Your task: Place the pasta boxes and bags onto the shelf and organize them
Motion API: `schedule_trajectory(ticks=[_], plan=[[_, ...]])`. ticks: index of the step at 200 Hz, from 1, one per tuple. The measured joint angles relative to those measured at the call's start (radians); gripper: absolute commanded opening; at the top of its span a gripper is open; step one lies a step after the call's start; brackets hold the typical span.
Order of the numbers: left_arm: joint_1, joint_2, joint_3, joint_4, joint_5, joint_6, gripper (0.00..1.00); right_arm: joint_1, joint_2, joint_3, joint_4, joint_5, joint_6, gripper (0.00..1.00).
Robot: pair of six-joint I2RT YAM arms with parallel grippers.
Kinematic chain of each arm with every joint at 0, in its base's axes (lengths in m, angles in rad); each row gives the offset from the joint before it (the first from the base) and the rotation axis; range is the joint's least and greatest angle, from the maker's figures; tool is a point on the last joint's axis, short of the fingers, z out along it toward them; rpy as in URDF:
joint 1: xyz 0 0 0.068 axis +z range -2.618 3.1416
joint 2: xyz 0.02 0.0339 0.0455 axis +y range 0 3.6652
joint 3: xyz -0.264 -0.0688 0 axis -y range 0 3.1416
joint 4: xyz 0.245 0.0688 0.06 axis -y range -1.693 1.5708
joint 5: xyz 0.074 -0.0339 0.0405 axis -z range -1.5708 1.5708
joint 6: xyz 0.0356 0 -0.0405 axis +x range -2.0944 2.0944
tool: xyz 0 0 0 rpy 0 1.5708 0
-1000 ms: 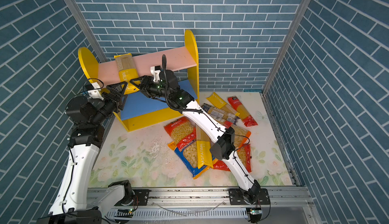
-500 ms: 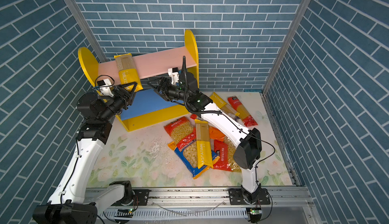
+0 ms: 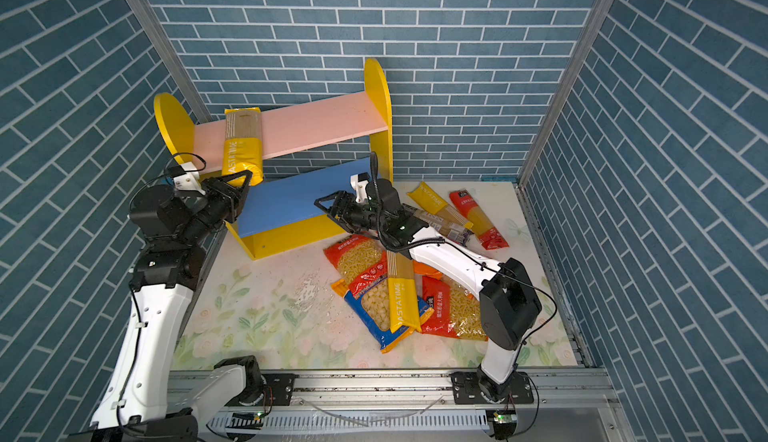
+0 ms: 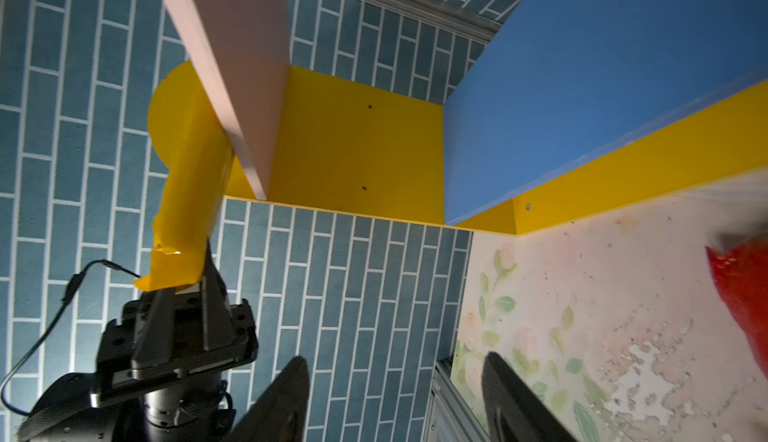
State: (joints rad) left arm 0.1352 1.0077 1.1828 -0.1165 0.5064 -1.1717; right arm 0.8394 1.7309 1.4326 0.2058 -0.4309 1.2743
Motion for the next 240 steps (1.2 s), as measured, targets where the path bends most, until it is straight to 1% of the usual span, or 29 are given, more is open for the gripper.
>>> schedule_trajectory(ticks=[34,63,75,89,119,129,160,190,222,230,240], plan=[[0.055,0.000,0.006,-0.011,-0.035,0.005,0.03,-0.002,-0.047,-0.043,-0.004,0.013,-0.007,0.66],[0.092,-0.001,0.017,-0.029,-0.058,0.019,0.02,-0.004,-0.070,-0.050,-0.007,0.016,-0.019,0.64],[0.121,0.003,0.017,-0.026,-0.024,0.019,0.00,-0.004,-0.070,-0.051,-0.011,0.016,-0.021,0.63],[0.171,0.013,0.017,-0.009,0.050,0.003,0.00,-0.004,-0.070,-0.060,-0.016,0.015,-0.024,0.63],[0.290,0.036,0.013,0.043,0.203,-0.048,0.03,-0.005,-0.074,-0.119,-0.021,0.020,-0.024,0.63],[0.313,0.041,0.013,0.055,0.238,-0.060,0.03,-0.005,-0.074,-0.141,-0.023,0.027,-0.024,0.63],[0.331,0.041,-0.010,0.098,0.284,-0.085,0.02,-0.005,-0.074,-0.156,-0.040,0.035,-0.023,0.62],[0.339,0.026,-0.030,0.101,0.299,-0.085,0.02,-0.005,-0.074,-0.156,-0.045,0.036,-0.023,0.62],[0.341,-0.014,-0.023,0.010,0.296,0.001,0.02,-0.005,-0.074,-0.161,-0.026,0.035,-0.023,0.62],[0.341,-0.017,-0.022,0.005,0.296,0.007,0.04,-0.005,-0.074,-0.167,-0.015,0.034,-0.023,0.62],[0.341,-0.018,-0.022,0.004,0.296,0.008,0.10,-0.005,-0.074,-0.178,-0.003,0.034,-0.023,0.62]])
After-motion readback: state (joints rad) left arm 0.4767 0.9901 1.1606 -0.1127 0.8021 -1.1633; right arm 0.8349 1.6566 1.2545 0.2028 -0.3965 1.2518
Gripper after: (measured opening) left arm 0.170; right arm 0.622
